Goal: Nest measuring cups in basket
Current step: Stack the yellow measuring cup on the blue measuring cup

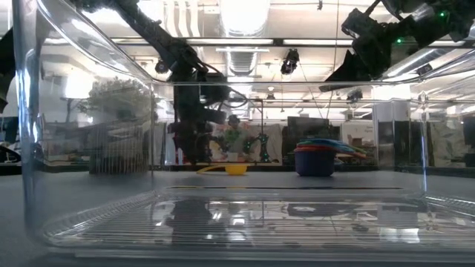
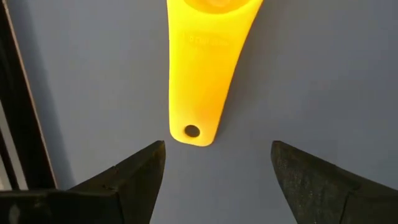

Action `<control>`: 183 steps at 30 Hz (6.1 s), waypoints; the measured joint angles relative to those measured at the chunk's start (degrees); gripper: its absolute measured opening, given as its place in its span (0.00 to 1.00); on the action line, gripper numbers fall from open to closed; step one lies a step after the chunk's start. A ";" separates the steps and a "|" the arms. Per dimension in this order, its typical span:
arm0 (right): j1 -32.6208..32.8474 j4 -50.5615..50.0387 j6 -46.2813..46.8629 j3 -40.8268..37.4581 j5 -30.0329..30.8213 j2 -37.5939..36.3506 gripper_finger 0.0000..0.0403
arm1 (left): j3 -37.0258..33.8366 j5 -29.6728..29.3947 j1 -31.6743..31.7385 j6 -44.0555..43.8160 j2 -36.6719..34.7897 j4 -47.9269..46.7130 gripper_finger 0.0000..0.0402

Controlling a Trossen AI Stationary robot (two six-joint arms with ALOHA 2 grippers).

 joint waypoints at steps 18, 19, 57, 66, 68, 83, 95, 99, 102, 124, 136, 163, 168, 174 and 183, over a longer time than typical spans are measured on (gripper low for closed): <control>0.00 2.61 0.53 -0.02 0.02 -0.02 0.52 | 4.60 0.59 0.44 6.14 5.42 0.48 0.67; 0.00 2.58 0.60 -0.02 0.02 -0.02 0.52 | 5.21 1.05 0.44 6.14 6.02 0.25 0.66; 0.00 18.85 5.90 -5.71 0.07 -0.02 0.52 | 6.80 -6.91 -12.90 -27.62 -10.69 5.33 0.28; -0.13 49.26 8.31 -16.93 0.66 0.83 0.52 | -0.50 -15.62 -20.50 -37.01 -14.68 30.20 0.28; -0.17 52.44 8.67 -17.65 0.66 1.22 0.52 | -0.55 -16.84 -21.55 -38.19 -14.12 34.01 0.28; -2.75 56.17 5.91 -6.20 3.48 15.09 0.52 | -0.79 -23.15 -25.72 -40.09 -10.39 43.01 0.28; -11.20 73.52 15.04 -5.79 -5.24 28.99 0.52 | -1.18 -26.04 -26.40 -39.78 -10.21 42.91 0.28; -11.98 78.38 16.04 -5.79 -6.03 32.21 0.52 | -1.90 -25.91 -26.40 -39.80 -10.15 43.41 0.28; -12.02 81.26 15.84 -5.77 -6.36 33.52 0.51 | -2.31 -25.52 -26.44 -39.93 -10.14 44.06 0.28; -12.63 72.15 13.54 -4.91 -9.16 31.04 0.02 | -3.13 -25.74 -26.57 -38.94 -10.41 41.31 0.55; -16.24 27.42 17.75 -3.45 -24.50 10.56 0.02 | -3.57 -27.26 -26.71 -40.06 -15.21 30.22 0.75; -33.04 23.09 46.56 -14.64 -57.19 0.42 0.02 | -34.50 -14.70 -29.03 -46.28 -29.33 64.59 0.50; -34.08 23.63 49.21 -14.31 -58.51 4.81 0.02 | -34.42 -14.67 -29.67 -45.41 -28.92 64.60 0.50; -35.06 23.93 51.71 -14.29 -58.55 9.45 0.02 | -34.45 -14.40 -29.68 -44.75 -28.89 64.57 0.50; -35.41 28.54 54.07 -14.25 -58.50 10.97 0.08 | -34.47 -14.28 -29.69 -44.48 -28.87 63.76 0.50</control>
